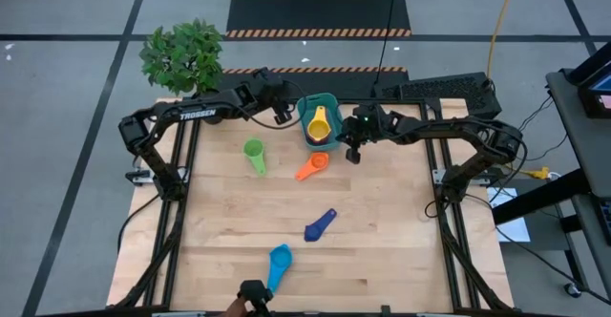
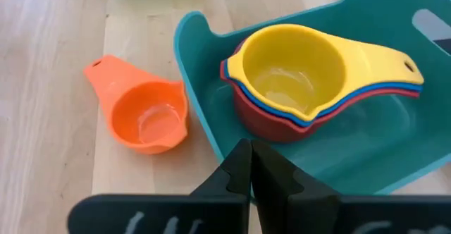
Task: Nest measuring cups in basket
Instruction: Adjust the blue bin on the table
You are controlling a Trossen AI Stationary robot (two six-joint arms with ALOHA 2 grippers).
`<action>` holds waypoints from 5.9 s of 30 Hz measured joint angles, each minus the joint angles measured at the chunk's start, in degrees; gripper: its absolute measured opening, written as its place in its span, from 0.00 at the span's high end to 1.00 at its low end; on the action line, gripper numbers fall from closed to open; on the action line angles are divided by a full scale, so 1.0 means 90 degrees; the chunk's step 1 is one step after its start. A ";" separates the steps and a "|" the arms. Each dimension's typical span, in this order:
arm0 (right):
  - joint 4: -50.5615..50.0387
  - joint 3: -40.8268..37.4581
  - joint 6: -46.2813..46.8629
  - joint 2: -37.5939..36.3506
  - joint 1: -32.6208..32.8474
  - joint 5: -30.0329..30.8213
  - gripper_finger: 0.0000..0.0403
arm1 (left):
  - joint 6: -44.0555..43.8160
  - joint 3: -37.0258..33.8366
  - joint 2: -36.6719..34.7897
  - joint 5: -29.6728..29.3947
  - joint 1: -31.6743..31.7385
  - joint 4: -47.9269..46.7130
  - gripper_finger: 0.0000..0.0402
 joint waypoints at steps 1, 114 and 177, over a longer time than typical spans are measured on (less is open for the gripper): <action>0.0034 0.0000 0.0001 0.0000 0.0000 -0.0006 1.00 | 0.0000 0.0000 0.0000 0.0007 -0.0001 0.0000 0.46; 0.1107 -0.0112 0.0794 0.0284 -0.0197 0.0323 1.00 | -0.1127 0.0000 0.0002 -0.0201 0.0403 -0.2355 0.46; -0.0148 -0.0315 0.1221 -0.0066 0.2017 0.3241 1.00 | -0.0708 -0.1124 -0.0328 0.2753 -0.0389 -0.1858 0.46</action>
